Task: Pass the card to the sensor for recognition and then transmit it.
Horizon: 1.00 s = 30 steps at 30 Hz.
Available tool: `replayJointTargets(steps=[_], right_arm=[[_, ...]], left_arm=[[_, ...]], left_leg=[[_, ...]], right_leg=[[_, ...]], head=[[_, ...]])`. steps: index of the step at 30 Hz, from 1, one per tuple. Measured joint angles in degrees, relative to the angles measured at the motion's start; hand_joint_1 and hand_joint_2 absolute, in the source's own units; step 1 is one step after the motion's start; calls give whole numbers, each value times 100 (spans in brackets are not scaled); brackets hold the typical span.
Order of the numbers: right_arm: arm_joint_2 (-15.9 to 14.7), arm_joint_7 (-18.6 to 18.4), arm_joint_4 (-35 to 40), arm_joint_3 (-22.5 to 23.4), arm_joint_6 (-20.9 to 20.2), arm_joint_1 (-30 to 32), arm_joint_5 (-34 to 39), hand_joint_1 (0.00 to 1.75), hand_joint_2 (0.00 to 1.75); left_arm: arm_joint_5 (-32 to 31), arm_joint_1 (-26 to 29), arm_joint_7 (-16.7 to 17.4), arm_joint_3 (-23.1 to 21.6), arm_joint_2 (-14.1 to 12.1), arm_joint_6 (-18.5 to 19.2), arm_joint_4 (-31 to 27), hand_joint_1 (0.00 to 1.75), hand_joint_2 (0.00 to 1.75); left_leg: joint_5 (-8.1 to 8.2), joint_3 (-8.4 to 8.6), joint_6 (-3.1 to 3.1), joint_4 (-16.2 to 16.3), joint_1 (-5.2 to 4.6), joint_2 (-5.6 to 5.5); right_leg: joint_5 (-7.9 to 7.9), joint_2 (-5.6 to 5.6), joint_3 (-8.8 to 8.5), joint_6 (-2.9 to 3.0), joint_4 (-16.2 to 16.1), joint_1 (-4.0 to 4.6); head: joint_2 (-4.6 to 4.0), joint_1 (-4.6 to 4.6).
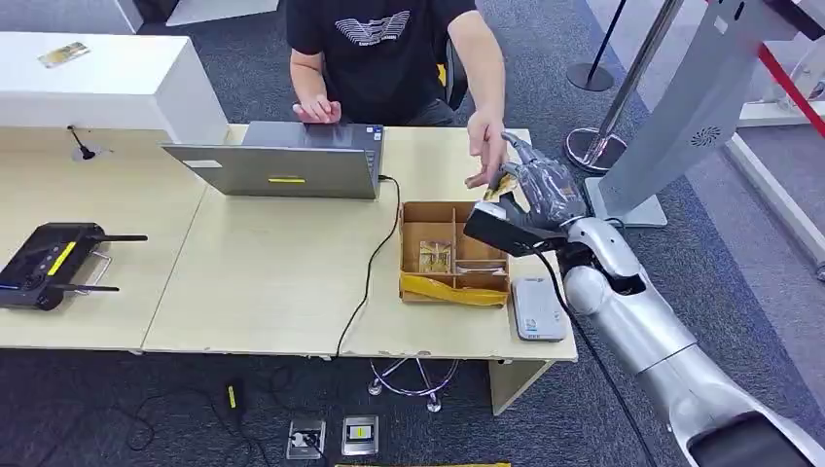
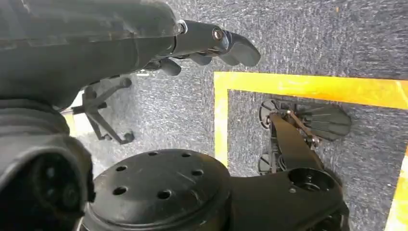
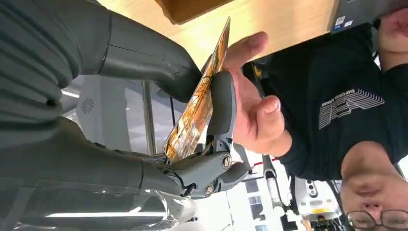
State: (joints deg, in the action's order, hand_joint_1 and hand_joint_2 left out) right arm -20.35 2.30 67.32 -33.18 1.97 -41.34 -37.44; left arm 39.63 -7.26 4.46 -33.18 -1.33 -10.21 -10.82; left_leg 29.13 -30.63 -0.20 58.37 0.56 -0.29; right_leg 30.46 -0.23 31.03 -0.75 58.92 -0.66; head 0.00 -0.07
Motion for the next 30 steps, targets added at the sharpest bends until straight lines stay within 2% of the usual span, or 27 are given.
replayJointTargets(steps=[8,9,10,11,17,24,27,30], right_arm=[[63,2,50,164,-11,23,-89,175,175],[66,2,50,179,-13,23,-100,5,175],[74,2,50,190,-13,23,-115,5,175],[81,7,52,201,-11,26,-135,0,0],[153,66,59,249,-210,50,-472,0,0],[214,-11,247,343,-186,156,-732,0,0],[212,-223,481,457,-379,274,-717,0,0],[105,-675,1005,616,-887,461,-425,0,0]], left_arm=[[9,0,11,-133,-37,55,0,0,0],[7,-1,11,-148,-39,61,0,0,0],[9,-1,11,-164,-42,72,0,0,0],[9,0,11,-168,-42,81,0,0,0],[48,-5,11,-253,-46,101,0,0,0],[184,-5,11,-308,-66,48,0,0,0],[275,-3,11,-308,-70,26,0,0,0],[398,-2,31,-310,-74,20,0,0,0]], left_leg=[[0,0,0,0,1,1],[0,0,0,0,1,1],[0,0,0,0,0,1],[0,0,0,0,1,1],[0,0,0,0,1,2],[-1,2,-1,0,0,2],[0,4,-1,1,0,3],[0,3,-1,2,0,3]], right_leg=[[0,1,1,0,0,1],[0,1,1,0,1,1],[0,1,1,0,1,0],[0,1,1,0,0,1],[0,3,2,0,0,1],[0,3,2,0,0,1],[0,3,2,0,-1,0],[0,3,4,0,-1,0]], head=[[0,0],[0,2],[0,-2],[0,0],[0,0],[0,0],[0,0],[0,2]])
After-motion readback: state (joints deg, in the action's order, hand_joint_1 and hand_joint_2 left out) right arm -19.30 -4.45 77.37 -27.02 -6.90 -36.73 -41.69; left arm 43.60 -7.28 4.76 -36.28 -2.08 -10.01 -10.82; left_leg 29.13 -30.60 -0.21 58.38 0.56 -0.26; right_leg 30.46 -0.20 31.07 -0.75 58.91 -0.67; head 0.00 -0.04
